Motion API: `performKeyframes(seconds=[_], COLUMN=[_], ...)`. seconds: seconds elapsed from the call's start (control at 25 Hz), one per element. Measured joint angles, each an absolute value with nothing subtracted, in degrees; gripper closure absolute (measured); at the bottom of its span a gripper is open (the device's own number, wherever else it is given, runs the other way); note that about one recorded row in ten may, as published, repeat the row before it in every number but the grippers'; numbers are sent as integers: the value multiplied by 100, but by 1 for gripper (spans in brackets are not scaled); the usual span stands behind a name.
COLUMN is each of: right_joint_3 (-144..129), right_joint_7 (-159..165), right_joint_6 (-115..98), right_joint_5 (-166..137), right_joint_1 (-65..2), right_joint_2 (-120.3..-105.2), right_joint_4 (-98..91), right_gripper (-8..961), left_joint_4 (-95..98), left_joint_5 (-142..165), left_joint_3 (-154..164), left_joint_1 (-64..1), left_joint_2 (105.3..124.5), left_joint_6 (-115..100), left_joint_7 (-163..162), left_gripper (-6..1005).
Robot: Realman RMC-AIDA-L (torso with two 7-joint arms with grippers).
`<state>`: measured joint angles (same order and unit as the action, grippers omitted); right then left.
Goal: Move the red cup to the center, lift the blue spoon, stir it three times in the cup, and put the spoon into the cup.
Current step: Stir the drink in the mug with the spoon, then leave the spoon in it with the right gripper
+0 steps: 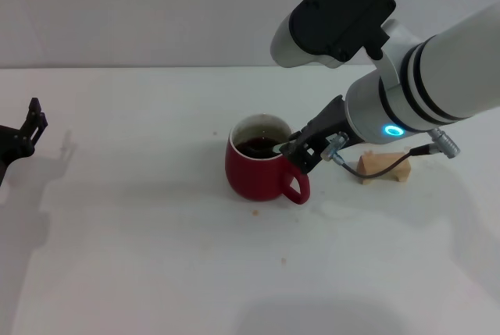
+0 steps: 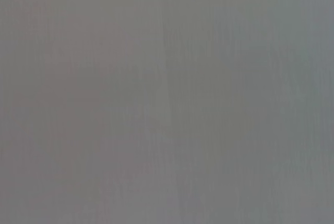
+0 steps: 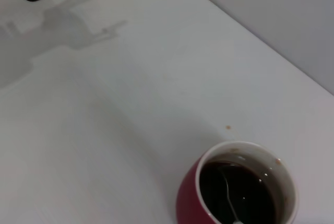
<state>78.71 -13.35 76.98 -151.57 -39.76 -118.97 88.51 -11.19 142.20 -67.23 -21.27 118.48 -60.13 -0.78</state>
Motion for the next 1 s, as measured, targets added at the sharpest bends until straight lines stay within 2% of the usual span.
performKeyframes(seconds=[1.0], right_joint_3=[7908], right_joint_7=[-1436], right_joint_6=[7786], right_joint_5=[-15280], right_joint_1=[-3755], right_joint_2=[-11907], right_joint_4=[9076], right_gripper=[829], left_joint_4=[-1154], left_joint_5=[14257], left_joint_3=[-6697], left_joint_1=[-2164], left_joint_2=[11856], left_joint_6=[-5976], left_joint_7=[-78], left_gripper=[147])
